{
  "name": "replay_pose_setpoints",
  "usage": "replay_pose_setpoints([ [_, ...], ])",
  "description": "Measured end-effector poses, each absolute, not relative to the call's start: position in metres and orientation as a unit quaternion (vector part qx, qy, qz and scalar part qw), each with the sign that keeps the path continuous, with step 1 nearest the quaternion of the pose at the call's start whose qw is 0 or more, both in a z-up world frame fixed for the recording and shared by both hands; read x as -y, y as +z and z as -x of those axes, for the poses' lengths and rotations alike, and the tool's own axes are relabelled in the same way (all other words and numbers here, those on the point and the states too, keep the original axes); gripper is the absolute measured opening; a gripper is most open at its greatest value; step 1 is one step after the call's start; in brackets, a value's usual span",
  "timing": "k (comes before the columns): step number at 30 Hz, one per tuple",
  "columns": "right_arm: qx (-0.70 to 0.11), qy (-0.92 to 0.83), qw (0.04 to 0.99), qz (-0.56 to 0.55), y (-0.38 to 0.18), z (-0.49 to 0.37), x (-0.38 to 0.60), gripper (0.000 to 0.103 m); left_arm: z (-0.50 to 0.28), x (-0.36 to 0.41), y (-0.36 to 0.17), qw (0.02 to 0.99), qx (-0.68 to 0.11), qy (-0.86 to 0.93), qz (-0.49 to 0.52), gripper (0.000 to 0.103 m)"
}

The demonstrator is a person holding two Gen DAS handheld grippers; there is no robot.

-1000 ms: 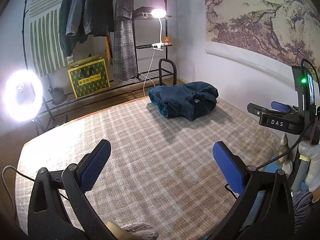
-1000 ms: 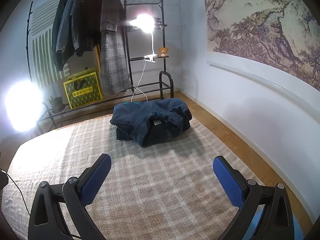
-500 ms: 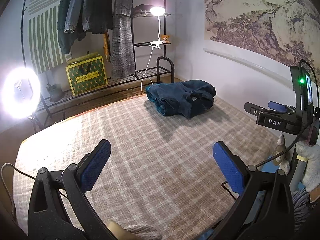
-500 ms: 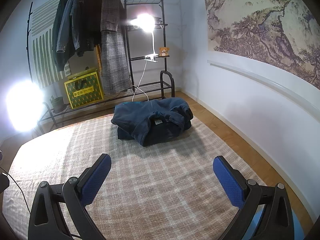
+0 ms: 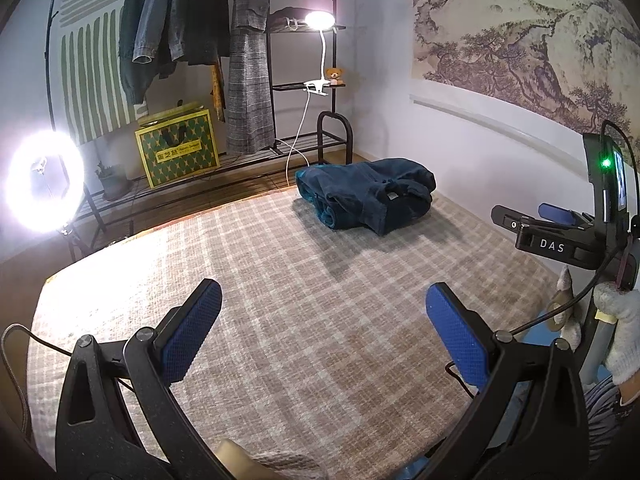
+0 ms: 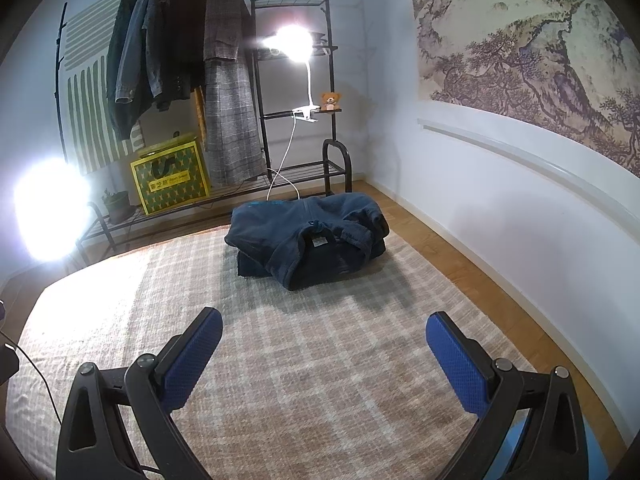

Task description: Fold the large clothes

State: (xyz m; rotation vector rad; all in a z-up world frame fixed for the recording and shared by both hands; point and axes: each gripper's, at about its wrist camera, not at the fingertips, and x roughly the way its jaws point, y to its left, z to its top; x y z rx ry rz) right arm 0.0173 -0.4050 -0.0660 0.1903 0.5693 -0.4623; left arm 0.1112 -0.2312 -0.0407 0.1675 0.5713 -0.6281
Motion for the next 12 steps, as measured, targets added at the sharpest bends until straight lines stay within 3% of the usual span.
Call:
replay_pose_setpoints([
  [12,-0.278,-0.224,0.930,-0.092,-0.0658,-0.0181,0.4063,0.103,-0.1168,0.2242,-0.0416,0.910,-0.278,-0.297,-0.076,0.103],
])
